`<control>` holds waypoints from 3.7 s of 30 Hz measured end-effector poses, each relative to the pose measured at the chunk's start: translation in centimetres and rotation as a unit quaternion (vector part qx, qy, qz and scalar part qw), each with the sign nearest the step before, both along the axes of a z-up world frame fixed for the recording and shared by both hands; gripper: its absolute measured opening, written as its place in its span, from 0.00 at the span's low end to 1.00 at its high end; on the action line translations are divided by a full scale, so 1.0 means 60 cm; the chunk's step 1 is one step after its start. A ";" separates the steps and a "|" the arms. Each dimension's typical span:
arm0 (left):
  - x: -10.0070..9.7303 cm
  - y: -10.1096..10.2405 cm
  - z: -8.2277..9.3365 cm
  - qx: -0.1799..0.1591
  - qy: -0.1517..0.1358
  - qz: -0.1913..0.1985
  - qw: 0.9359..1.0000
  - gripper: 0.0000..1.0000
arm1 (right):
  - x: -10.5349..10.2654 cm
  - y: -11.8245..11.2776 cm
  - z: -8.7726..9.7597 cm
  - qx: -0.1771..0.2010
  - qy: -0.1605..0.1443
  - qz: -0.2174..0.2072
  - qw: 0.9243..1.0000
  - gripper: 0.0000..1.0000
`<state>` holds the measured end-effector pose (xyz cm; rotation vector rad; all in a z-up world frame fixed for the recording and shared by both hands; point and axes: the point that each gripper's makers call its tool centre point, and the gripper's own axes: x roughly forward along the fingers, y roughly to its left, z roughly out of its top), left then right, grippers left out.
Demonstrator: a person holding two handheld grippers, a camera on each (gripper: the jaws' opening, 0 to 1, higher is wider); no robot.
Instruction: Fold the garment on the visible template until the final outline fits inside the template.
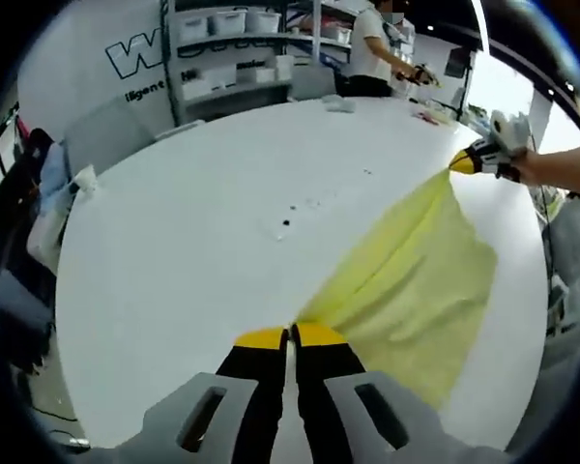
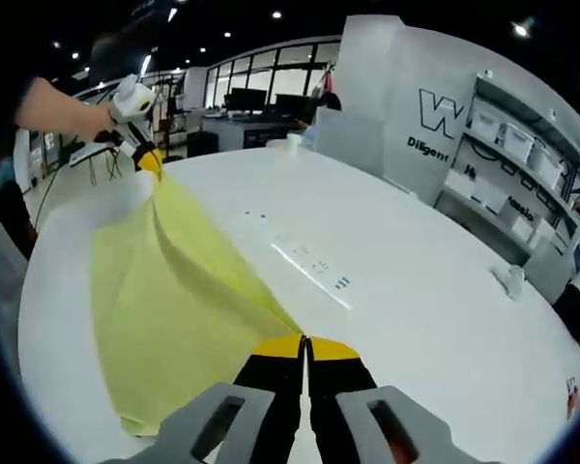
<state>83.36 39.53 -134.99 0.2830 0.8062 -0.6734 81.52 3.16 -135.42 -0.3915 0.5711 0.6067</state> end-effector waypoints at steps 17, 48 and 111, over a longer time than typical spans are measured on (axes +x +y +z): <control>-0.029 0.019 -0.015 -0.008 0.016 0.023 1.000 0.02 | -0.064 0.003 -0.020 0.015 0.023 -0.004 1.000 0.00; -0.199 0.007 -0.037 -0.059 0.027 0.025 0.998 0.15 | -0.205 0.028 -0.058 0.055 0.044 0.022 0.997 0.03; -0.298 -0.015 -0.147 -0.103 0.069 0.133 0.983 0.14 | -0.304 0.073 -0.131 0.096 0.077 -0.058 0.991 0.06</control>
